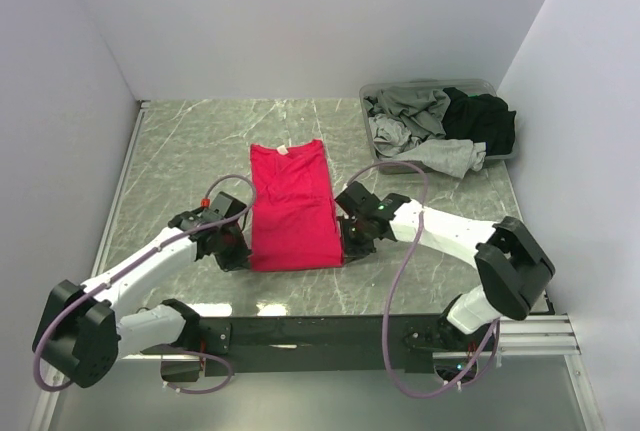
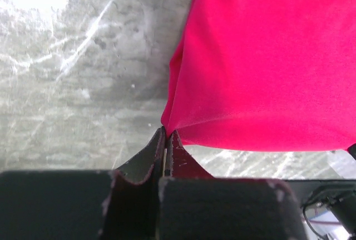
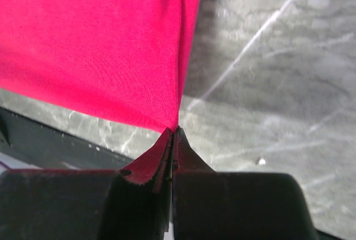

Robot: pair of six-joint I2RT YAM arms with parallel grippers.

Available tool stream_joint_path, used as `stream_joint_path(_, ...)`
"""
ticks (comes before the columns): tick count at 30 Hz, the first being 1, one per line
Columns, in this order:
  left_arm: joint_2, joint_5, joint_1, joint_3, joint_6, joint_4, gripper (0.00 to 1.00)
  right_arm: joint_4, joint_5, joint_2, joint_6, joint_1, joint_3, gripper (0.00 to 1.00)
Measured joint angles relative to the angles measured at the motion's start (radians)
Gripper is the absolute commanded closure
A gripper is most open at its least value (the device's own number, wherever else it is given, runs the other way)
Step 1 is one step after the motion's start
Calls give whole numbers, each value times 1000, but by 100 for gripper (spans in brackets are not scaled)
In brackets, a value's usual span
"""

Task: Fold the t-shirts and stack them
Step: Fold the tshirt

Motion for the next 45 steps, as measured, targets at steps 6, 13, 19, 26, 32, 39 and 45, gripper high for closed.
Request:
stream_joint_path(6,-42,43,-2,21,4,-72,100,-81,-10,-39,-16,11,14,100)
stream_joint_path(13,-101,101,-2,105,4,-186,100,-200,-31,-135,-5,32,30,100)
stream_joint_path(19,-80,95,-2,241,26,-275,100,-329,7,-155,6,33,176,100)
stream_joint_path(26,80,61,50,394,106,-271,100,-401,79,-80,-6,-16,359,100)
stream_joint_path(32,227,65,129,518,177,-206,100,-414,121,81,-56,-100,540,100)
stream_joint_path(39,367,74,197,642,219,-115,100,-428,183,274,-134,-161,814,100)
stream_joint_path(45,500,106,259,732,236,-37,100,-425,211,412,-187,-201,975,100)
